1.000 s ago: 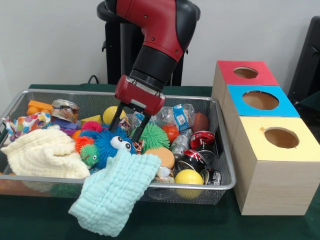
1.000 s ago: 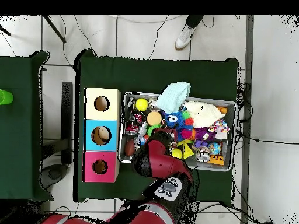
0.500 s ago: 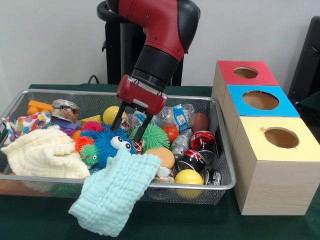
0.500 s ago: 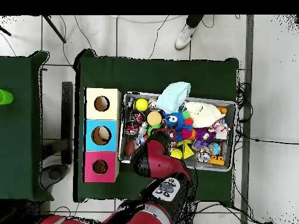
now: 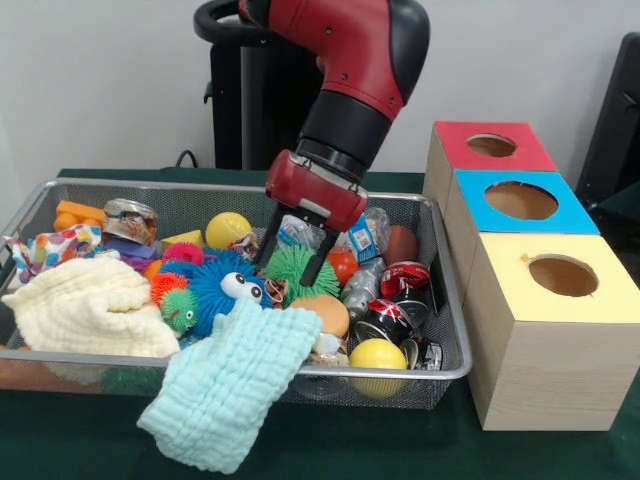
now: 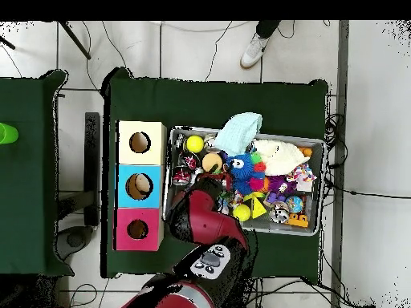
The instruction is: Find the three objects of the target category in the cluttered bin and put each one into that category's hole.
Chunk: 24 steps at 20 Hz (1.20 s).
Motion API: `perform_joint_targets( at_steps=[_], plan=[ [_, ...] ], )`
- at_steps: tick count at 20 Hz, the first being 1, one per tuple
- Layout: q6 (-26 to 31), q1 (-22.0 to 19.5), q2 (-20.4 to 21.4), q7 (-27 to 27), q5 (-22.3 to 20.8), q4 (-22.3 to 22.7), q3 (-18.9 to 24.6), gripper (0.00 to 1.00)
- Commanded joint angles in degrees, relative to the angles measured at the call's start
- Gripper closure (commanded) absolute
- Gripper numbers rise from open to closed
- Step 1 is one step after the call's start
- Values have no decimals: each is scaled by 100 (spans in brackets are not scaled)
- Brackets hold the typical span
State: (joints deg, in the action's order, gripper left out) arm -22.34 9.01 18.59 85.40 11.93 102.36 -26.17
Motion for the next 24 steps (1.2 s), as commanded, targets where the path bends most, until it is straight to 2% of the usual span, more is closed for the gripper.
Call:
perform_joint_targets(
  at_steps=[1,7,14,24],
  plan=[
    [-125,-88,-132,1417,415,-39,365,0],
    [-891,-656,-715,1578,-66,-331,762,0],
    [-785,-1075,-515,1455,-480,-327,972,0],
    [-924,-821,-828,1338,23,-415,791,0]
  ],
)
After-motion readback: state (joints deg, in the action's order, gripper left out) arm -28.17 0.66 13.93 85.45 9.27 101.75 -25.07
